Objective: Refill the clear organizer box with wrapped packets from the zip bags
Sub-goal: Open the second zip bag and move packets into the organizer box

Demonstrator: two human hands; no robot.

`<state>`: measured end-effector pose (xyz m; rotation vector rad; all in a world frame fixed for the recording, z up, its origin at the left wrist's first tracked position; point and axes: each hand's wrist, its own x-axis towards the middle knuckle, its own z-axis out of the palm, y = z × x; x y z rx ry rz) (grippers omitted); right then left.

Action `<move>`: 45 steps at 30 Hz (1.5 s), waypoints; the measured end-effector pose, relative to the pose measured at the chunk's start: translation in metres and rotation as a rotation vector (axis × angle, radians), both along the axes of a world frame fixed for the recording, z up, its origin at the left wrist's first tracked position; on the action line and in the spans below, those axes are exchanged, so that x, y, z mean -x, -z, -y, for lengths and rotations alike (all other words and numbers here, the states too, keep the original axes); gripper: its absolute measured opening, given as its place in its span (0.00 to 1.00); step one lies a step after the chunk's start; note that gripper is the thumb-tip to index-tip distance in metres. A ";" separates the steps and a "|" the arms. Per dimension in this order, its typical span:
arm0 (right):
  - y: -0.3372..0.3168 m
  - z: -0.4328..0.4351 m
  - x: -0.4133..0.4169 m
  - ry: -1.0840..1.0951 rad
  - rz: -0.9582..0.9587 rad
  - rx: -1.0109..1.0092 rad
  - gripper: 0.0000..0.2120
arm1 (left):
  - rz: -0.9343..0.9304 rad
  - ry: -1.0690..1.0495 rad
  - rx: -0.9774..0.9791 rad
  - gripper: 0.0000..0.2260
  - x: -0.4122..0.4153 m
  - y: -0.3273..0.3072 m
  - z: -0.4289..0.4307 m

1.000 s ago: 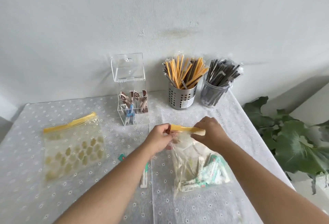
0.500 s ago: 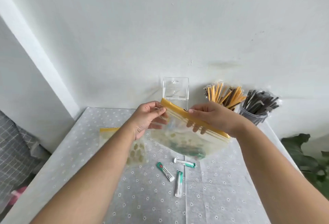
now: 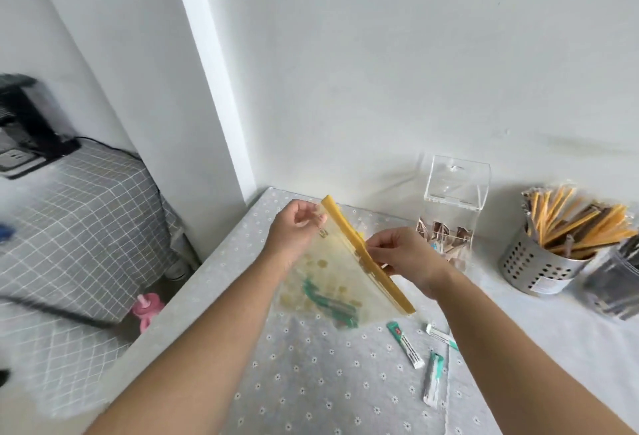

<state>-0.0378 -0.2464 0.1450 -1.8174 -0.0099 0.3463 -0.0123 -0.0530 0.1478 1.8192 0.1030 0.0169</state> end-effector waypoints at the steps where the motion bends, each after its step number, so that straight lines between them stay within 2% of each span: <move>1: 0.005 -0.008 -0.001 0.045 0.001 -0.014 0.08 | 0.041 -0.098 -0.103 0.07 0.001 0.006 -0.001; 3: 0.014 -0.025 -0.001 0.132 -0.006 -0.040 0.05 | 0.096 -0.213 -0.212 0.10 0.009 0.013 -0.003; 4: 0.018 -0.031 0.000 0.164 -0.007 -0.047 0.05 | 0.072 -0.199 -0.234 0.11 0.013 0.015 -0.004; 7: 0.029 -0.046 0.005 0.196 0.023 -0.023 0.07 | -0.171 0.051 -0.260 0.19 0.027 0.020 0.001; 9: 0.033 -0.051 0.008 0.198 0.052 0.017 0.07 | -0.265 0.178 -0.267 0.19 0.033 0.026 0.007; 12: 0.038 -0.053 0.009 0.226 0.082 0.030 0.08 | -0.226 0.138 -0.192 0.14 0.034 0.033 0.015; 15: 0.037 -0.052 0.011 0.245 0.086 -0.008 0.08 | -0.142 0.129 -0.173 0.15 0.032 0.037 0.020; 19: 0.030 -0.050 0.012 0.124 0.048 0.150 0.13 | -0.148 0.133 -0.134 0.14 0.032 0.043 0.028; 20: 0.029 -0.050 0.012 0.098 0.034 0.137 0.14 | -0.143 0.116 -0.113 0.14 0.031 0.044 0.029; 23: 0.029 -0.054 0.012 0.165 -0.032 -0.133 0.14 | -0.144 0.039 0.083 0.14 0.032 0.045 0.037; 25: 0.031 -0.058 0.010 0.235 -0.076 -0.349 0.13 | -0.189 0.001 0.314 0.14 0.032 0.043 0.043; 28: 0.031 -0.058 0.007 0.222 -0.160 -0.582 0.13 | -0.276 0.003 0.647 0.15 0.031 0.036 0.048; 31: 0.029 -0.053 0.006 0.175 -0.226 -0.777 0.18 | -0.315 -0.008 0.797 0.15 0.029 0.034 0.048; 33: 0.028 -0.055 0.005 0.202 -0.213 -0.732 0.18 | -0.298 -0.015 0.760 0.15 0.028 0.034 0.048; 37: 0.028 -0.052 0.004 0.210 -0.148 -0.483 0.14 | -0.191 0.010 0.326 0.16 0.022 0.037 0.041; 39: 0.027 -0.050 0.003 0.201 -0.117 -0.420 0.16 | -0.194 0.029 0.233 0.16 0.022 0.038 0.040; 42: 0.029 -0.048 0.003 0.230 -0.111 -0.442 0.16 | -0.222 0.016 0.240 0.16 0.022 0.039 0.045; 45: 0.031 -0.053 0.003 0.287 -0.172 -0.646 0.16 | -0.242 -0.063 0.522 0.15 0.026 0.031 0.057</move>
